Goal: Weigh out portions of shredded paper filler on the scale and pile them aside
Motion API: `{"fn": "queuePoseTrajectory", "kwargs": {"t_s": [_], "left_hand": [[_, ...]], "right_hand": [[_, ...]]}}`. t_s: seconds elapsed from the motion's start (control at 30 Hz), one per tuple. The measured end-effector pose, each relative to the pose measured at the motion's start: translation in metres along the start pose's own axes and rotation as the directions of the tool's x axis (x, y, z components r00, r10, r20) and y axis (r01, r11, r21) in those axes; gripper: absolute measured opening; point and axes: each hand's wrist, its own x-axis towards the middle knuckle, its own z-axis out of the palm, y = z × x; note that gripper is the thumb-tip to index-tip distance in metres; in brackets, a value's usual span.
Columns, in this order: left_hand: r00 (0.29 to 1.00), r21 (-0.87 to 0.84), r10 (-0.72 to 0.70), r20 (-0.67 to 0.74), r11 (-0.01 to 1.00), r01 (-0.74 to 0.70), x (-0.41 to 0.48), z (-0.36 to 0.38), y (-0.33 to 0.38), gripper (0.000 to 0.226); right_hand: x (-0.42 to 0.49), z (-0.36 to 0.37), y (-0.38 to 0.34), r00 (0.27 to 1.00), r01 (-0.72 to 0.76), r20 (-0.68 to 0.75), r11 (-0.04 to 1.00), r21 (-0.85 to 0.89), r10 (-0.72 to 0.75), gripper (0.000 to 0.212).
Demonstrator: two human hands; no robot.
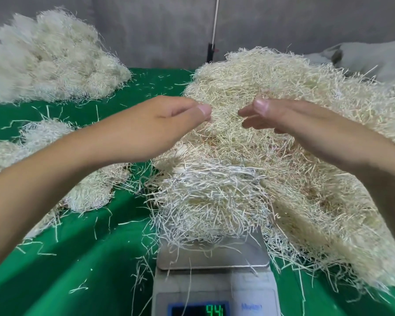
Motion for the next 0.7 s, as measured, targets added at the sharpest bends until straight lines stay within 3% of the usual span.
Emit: {"fn": "queuePoseTrajectory", "kwargs": {"t_s": [0.2, 0.37, 0.47, 0.57, 0.7], "left_hand": [[0.994, 0.088, -0.004, 0.113, 0.996, -0.006, -0.005, -0.006, 0.001, 0.057], [0.949, 0.256, -0.104, 0.298, 0.966, 0.026, -0.032, 0.01, -0.018, 0.049], [0.896, 0.377, -0.145, 0.419, 0.926, -0.027, -0.046, 0.039, -0.031, 0.044], [0.856, 0.476, -0.214, 0.471, 0.879, -0.042, -0.048, 0.07, -0.049, 0.052], [0.87, 0.423, -0.177, 0.46, 0.905, -0.04, -0.048, 0.087, -0.068, 0.063]], "right_hand": [[-0.001, 0.003, -0.005, 0.998, 0.043, 0.055, 0.999, -0.017, -0.042, 0.063], [-0.019, 0.033, -0.002, 0.95, 0.171, 0.301, 0.944, -0.282, -0.082, 0.067], [-0.021, 0.085, 0.006, 0.912, 0.177, 0.408, 0.93, -0.321, -0.033, 0.086], [-0.009, 0.122, 0.022, 0.905, 0.233, 0.422, 0.898, -0.374, -0.059, 0.099], [0.003, 0.121, 0.043, 0.887, 0.368, 0.397, 0.88, -0.301, -0.235, 0.081]]}}
